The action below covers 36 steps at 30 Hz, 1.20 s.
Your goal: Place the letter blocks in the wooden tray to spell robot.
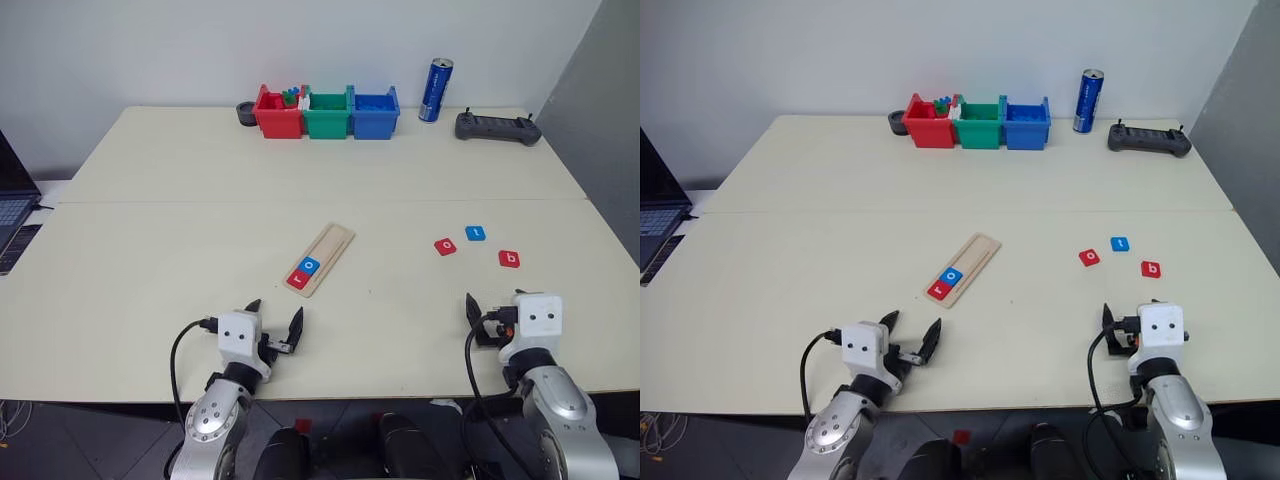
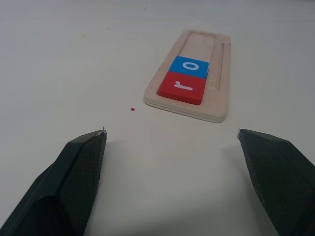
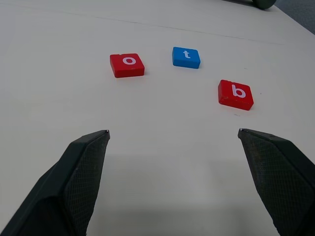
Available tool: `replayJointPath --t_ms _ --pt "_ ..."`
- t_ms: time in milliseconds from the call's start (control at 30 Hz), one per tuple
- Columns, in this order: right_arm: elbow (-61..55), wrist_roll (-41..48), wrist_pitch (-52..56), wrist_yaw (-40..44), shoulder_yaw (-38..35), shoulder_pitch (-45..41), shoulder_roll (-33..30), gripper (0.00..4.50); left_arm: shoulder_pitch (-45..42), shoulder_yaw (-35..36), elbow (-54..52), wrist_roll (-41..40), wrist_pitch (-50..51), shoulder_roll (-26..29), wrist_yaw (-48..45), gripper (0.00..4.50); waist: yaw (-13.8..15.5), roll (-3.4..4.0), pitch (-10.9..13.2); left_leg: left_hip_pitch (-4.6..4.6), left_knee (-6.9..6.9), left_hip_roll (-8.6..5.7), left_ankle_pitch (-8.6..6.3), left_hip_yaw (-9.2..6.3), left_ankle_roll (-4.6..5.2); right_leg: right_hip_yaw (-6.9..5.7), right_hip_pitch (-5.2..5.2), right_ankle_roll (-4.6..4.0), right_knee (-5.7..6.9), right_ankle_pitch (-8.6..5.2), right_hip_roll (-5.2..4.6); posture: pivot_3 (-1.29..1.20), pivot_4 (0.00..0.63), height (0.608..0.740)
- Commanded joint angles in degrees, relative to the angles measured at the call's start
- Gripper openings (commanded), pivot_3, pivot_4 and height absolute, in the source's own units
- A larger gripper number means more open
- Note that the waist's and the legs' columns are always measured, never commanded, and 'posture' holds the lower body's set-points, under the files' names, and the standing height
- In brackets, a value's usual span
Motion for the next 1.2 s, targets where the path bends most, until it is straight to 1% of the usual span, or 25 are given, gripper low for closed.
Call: replayJointPath --t_ms 33,200,467,600,700,933,1100,1200 --pt "-2.18 0.75 0.00 -0.37 -0.99 -0.37 0.24 4.45 0.44 -0.02 -1.31 -0.02 -1.55 -0.04 0.00 4.50 0.00 0.00 0.00 0.00 0.00 0.00 0.00 0.00 0.00 0.00 0.00 0.00 0.00 0.00 0.00 0.00 0.150 0.740" --pt "-2.33 0.32 -0.22 -0.61 -0.34 0.00 0.57 4.45 -0.21 -0.25 -3.57 -0.06 0.11 0.06 0.40 4.50 -0.01 0.00 0.00 -0.01 -0.01 0.00 0.00 0.00 0.00 -0.01 0.00 0.00 0.00 0.00 0.00 0.00 0.150 0.740" --pt "-2.34 0.08 -0.32 -0.52 -0.45 -0.16 0.46 4.45 -2.00 -0.79 -7.88 -0.31 5.42 0.49 1.17 4.50 -0.01 -0.01 0.00 -0.01 0.00 0.00 0.00 0.00 0.00 0.00 0.00 0.04 0.00 0.02 0.00 0.00 0.150 0.740" --pt "-2.39 0.23 -0.46 0.92 -0.54 -1.10 -1.00 4.45 -3.63 -0.68 -8.80 0.07 7.86 1.78 0.83 4.50 -0.01 -0.01 0.01 -0.01 0.00 0.00 0.00 -0.01 0.00 -0.01 0.00 0.04 0.00 0.02 0.00 0.00 0.150 0.740" --pt "-2.31 2.06 0.08 3.95 -0.38 -3.02 -3.10 4.45 -4.70 -0.92 -8.72 0.21 8.31 3.43 -0.37 4.50 -0.01 -0.01 0.01 -0.01 0.00 0.00 0.00 0.00 0.00 -0.01 0.00 0.05 0.00 0.03 0.00 0.00 0.150 0.740" --pt "0.25 9.94 2.22 17.57 0.49 -9.98 -12.19 4.45 -8.63 0.94 -6.30 -2.29 9.16 6.20 -3.85 4.50 -0.01 -0.03 0.02 -0.01 0.01 0.00 0.00 -0.04 0.00 -0.07 0.01 0.27 0.00 0.15 0.01 0.00 0.150 0.740" --pt "-0.63 20.49 7.59 30.04 0.90 -12.79 -19.33 4.45 -11.74 2.07 -1.93 -3.10 9.12 7.39 -5.57 4.50 0.01 -0.05 0.03 -0.03 0.01 -0.02 0.00 -0.05 0.01 -0.07 0.03 0.29 -0.01 0.16 0.00 0.00 0.150 0.740" --pt "-1.58 27.08 11.61 36.55 0.48 -14.52 -24.30 4.45 -14.14 1.09 2.19 -3.01 8.90 7.62 -7.32 4.50 0.05 -0.07 0.04 -0.06 0.04 -0.03 0.00 -0.07 0.01 -0.09 0.03 0.32 -0.02 0.18 -0.01 0.00 0.150 0.740"
